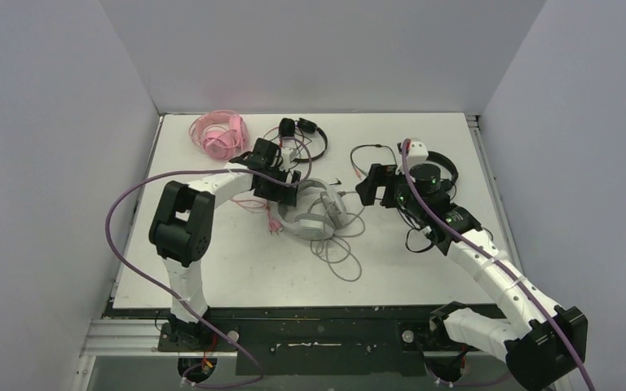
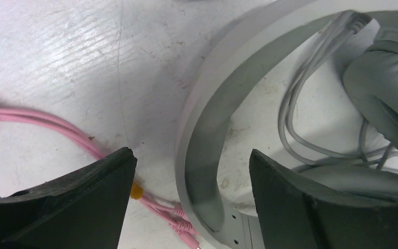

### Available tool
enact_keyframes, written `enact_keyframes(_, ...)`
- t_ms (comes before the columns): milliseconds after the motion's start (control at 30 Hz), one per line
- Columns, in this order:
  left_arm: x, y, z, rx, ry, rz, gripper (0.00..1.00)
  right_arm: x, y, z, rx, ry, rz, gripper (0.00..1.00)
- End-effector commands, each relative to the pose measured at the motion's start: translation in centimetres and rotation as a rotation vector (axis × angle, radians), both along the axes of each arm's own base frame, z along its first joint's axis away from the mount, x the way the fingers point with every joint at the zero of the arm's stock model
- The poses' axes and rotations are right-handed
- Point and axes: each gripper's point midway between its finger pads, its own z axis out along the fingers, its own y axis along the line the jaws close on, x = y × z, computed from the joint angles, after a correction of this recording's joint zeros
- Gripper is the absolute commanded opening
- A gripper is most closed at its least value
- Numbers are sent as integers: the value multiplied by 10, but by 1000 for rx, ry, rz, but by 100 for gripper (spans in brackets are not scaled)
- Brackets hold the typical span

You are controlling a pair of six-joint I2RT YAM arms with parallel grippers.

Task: Wrap the headphones
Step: Pick up the headphones from the center of the board.

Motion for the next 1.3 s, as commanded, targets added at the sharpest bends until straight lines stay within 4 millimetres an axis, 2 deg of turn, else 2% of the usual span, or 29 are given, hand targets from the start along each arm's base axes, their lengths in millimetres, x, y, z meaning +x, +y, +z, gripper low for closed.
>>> enact_keyframes(0,6,-9,-8,44,13,-34,72,-1,-3,14,17,-59,-19,96)
enact_keyframes(200,20,-5,-13,91,-5,-7,66,-4,-6,12,31,-60,-32,95)
enact_keyframes(333,17,5,-25,176,6,8,60,-6,-9,13,31,-64,-43,95)
enact_keyframes(400,14,12,-30,249,9,20,53,-7,-10,15,30,-71,-48,96)
enact_keyframes(467,11,18,-32,306,7,32,40,-7,-11,18,31,-79,-54,95)
enact_keyframes(567,15,23,-21,349,-34,64,24,-6,-12,18,29,-78,-56,95)
enact_keyframes(633,22,26,0,350,-84,101,15,-7,-11,17,29,-75,-54,95)
enact_keyframes(767,30,36,64,325,-233,183,4,-9,-13,17,29,-80,-52,95)
enact_keyframes(833,28,45,96,326,-293,223,3,-11,-13,18,29,-87,-46,95)
enact_keyframes(933,23,62,133,342,-361,307,1,-12,-11,22,36,-100,-31,95)
enact_keyframes(1267,-10,103,259,129,-704,530,0,-19,-1,37,97,-162,30,96)
